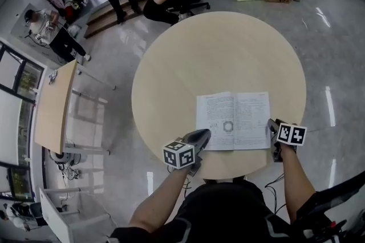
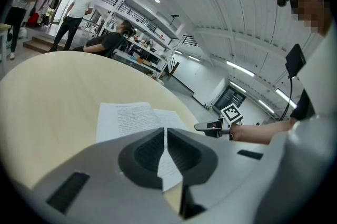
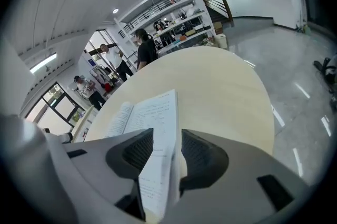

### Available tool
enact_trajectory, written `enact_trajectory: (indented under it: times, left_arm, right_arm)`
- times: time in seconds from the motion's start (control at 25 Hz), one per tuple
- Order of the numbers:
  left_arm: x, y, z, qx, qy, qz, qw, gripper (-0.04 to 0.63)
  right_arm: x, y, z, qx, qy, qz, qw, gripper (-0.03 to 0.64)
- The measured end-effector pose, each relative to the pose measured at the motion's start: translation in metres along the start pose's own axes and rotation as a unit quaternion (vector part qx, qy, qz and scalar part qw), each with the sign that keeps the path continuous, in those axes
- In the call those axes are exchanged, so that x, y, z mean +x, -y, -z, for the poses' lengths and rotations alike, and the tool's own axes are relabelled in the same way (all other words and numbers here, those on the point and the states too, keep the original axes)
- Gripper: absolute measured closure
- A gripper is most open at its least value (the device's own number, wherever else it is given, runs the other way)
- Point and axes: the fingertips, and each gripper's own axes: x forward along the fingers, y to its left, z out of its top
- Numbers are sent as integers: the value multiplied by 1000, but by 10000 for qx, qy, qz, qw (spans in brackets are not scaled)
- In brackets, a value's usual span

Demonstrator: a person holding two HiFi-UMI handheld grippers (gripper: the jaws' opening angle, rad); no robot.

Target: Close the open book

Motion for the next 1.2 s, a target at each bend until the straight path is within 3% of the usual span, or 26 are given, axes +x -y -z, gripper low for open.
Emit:
enact_trajectory:
  times: [0.48, 0.6, 0.72, 0.8, 0.88, 1.04, 1.2]
  left_arm:
    - [-56, -40, -14, -125, 506, -113, 9986, 601]
    - [-64, -49, -12, -149, 569, -131, 9982, 601]
    - [-69, -52, -9, -212, 600, -97, 9979, 601]
    - [-70, -53, -7, -236, 593, -96, 9979, 601]
    - [-71, -55, -2, -239, 548, -108, 9982, 601]
    - [-71, -59, 13, -311, 431, -134, 9985, 601]
    - [-74, -62, 20, -391, 391, -199, 9983, 601]
  right_arm:
    - [-4, -127, -8, -698, 162, -457, 9964, 456]
    - [7, -153, 3, -1227, 7, -473, 9913, 444]
    - [15, -184, 17, -1973, -167, -518, 9788, 425]
    - [18, -207, 25, -2655, -208, -531, 9624, 423]
    - [24, -229, 39, -3398, -318, -573, 9382, 423]
    - [40, -259, 85, -4348, -801, -839, 8930, 392]
    - [52, -275, 128, -5377, -1236, -1000, 8280, 369]
